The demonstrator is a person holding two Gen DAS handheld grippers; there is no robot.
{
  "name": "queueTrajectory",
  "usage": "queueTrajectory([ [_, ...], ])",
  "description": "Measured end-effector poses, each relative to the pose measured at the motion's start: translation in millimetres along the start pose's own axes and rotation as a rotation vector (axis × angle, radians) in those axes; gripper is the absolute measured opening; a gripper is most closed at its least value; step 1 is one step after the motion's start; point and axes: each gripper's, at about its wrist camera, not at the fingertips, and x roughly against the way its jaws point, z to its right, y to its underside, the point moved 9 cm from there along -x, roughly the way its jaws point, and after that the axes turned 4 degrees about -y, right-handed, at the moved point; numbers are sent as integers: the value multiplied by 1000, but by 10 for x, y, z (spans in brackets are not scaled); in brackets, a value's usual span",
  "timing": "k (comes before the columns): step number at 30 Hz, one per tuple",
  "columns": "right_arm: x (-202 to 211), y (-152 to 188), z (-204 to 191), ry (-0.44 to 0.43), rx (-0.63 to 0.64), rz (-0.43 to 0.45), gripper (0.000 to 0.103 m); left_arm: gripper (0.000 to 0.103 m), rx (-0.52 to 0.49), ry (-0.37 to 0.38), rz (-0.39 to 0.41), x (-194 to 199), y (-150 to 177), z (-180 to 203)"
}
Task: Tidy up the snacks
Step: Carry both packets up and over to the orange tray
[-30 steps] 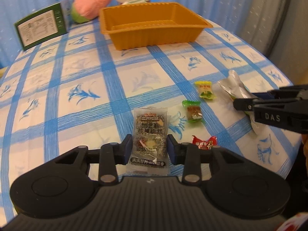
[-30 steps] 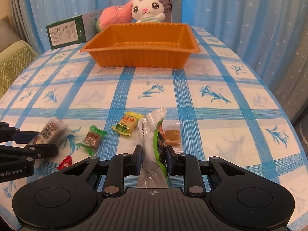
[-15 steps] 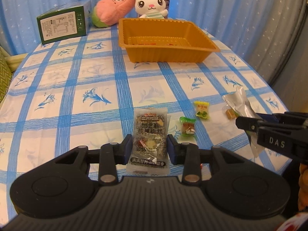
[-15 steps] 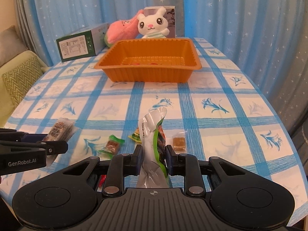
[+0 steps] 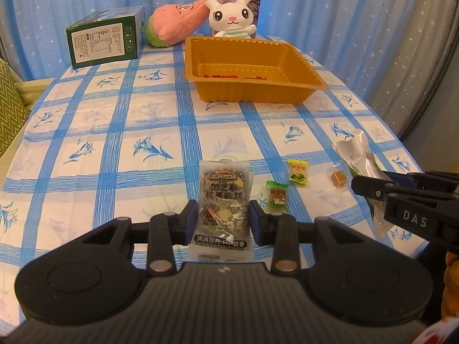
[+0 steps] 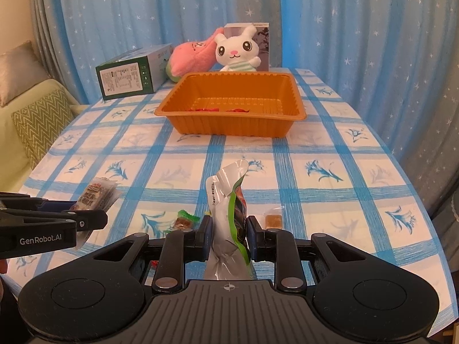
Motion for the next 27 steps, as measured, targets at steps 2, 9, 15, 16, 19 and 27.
queueTrajectory([
  [2, 16, -14, 8, 1, 0, 3, 25, 34, -1, 0, 3, 10, -17, 1],
  [9, 41, -72, 55, 4, -1, 10, 25, 34, -1, 7, 9, 17, -78, 24],
  [15, 27, -186, 135, 6, -15, 17, 25, 34, 0, 21, 19, -20, -191, 64],
  [16, 24, -212, 152, 6, -19, 20, 25, 34, 1, 24, 20, -30, -217, 74],
  [19, -4, -295, 214, 8, -27, 23, 25, 34, 4, 34, 27, -66, -317, 106],
  [27, -138, -647, 386, -3, -60, 39, 25, 34, 6, 47, 55, -196, -707, 141],
])
